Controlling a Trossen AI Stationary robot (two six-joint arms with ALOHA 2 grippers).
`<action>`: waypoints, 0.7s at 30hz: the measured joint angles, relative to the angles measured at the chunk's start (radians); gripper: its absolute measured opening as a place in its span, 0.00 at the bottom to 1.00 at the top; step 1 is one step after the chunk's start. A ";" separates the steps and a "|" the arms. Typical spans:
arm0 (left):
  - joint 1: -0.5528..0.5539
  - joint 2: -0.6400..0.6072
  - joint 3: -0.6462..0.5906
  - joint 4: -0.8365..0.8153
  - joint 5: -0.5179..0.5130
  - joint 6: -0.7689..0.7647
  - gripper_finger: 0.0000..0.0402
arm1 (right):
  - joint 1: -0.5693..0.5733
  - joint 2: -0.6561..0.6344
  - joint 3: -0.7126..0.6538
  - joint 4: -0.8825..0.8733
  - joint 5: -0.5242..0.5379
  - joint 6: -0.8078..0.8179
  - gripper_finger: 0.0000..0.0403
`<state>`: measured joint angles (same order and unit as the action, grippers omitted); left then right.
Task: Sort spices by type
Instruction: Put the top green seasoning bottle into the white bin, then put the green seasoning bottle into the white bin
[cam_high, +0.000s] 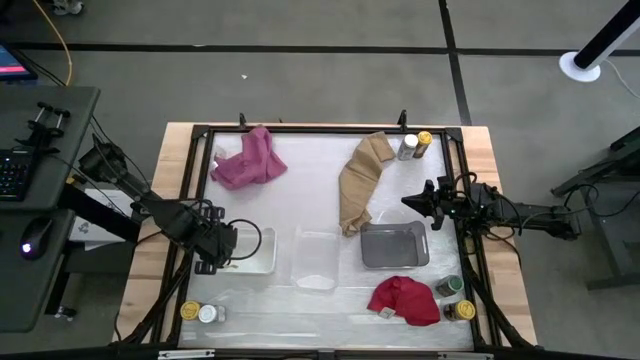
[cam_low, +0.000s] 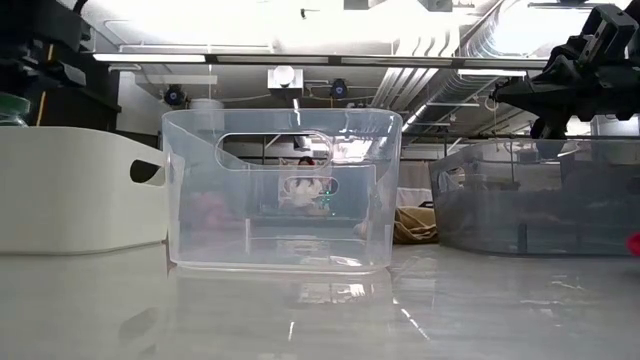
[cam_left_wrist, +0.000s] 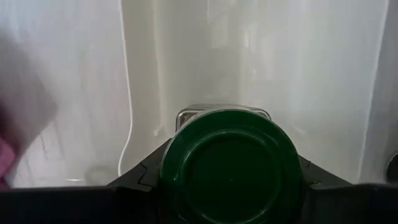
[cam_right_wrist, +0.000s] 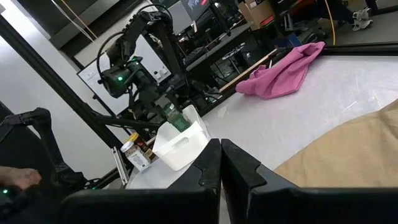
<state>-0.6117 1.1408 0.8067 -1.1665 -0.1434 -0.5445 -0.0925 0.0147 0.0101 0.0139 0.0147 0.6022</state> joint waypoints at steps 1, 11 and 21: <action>0.000 0.000 -0.006 0.009 0.000 0.011 0.40 | 0.000 0.000 0.000 0.000 0.000 0.000 0.00; 0.006 0.000 -0.029 0.011 -0.002 0.006 0.74 | 0.000 0.000 0.000 0.000 0.000 0.000 0.00; 0.053 -0.009 0.085 -0.052 0.017 0.012 0.78 | 0.000 0.000 0.000 0.000 0.000 0.000 0.00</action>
<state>-0.5589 1.1320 0.8919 -1.2188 -0.1259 -0.5326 -0.0925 0.0146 0.0098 0.0139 0.0150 0.6025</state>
